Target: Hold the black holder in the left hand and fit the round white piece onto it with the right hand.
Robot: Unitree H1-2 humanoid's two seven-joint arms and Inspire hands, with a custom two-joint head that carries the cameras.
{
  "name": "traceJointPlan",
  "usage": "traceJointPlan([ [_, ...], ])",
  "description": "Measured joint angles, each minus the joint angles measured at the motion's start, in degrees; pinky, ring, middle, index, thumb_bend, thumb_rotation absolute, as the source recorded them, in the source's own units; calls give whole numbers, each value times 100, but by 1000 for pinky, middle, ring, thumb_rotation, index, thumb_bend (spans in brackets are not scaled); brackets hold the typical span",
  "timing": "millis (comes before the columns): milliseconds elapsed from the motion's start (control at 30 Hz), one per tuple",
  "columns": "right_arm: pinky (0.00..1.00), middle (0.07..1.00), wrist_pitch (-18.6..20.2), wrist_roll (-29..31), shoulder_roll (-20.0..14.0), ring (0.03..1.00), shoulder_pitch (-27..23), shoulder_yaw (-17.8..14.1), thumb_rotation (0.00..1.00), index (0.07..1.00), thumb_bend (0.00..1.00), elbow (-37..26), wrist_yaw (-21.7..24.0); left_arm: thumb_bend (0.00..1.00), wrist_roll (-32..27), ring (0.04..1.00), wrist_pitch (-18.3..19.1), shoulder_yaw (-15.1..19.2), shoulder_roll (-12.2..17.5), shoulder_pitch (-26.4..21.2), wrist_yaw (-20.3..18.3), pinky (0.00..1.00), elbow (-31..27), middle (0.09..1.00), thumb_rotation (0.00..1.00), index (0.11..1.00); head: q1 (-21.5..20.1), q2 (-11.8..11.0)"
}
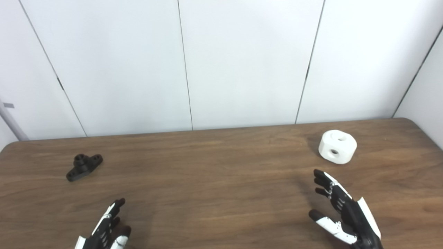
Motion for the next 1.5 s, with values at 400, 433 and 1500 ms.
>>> traceJointPlan([
  [400, 835, 903, 2, -42, 1, 890, 0, 2, 578, 865, 613, -2, 0, 564, -43, 999, -1, 0, 2, 1, -10, 972, 0, 1000, 624, 941, 0, 0],
  [433, 835, 903, 2, -42, 1, 890, 0, 2, 570, 865, 605, -2, 0, 564, -38, 999, -1, 0, 2, 1, -9, 970, 0, 1000, 625, 940, 9, 0],
  [1500, 813, 889, -146, 272, -303, 875, -189, -155, 664, 846, 713, 333, 166, 733, 1416, 1000, 992, 1116, -178, -721, 1247, 1000, -1011, 986, 55, 690, 1133, -299],
])
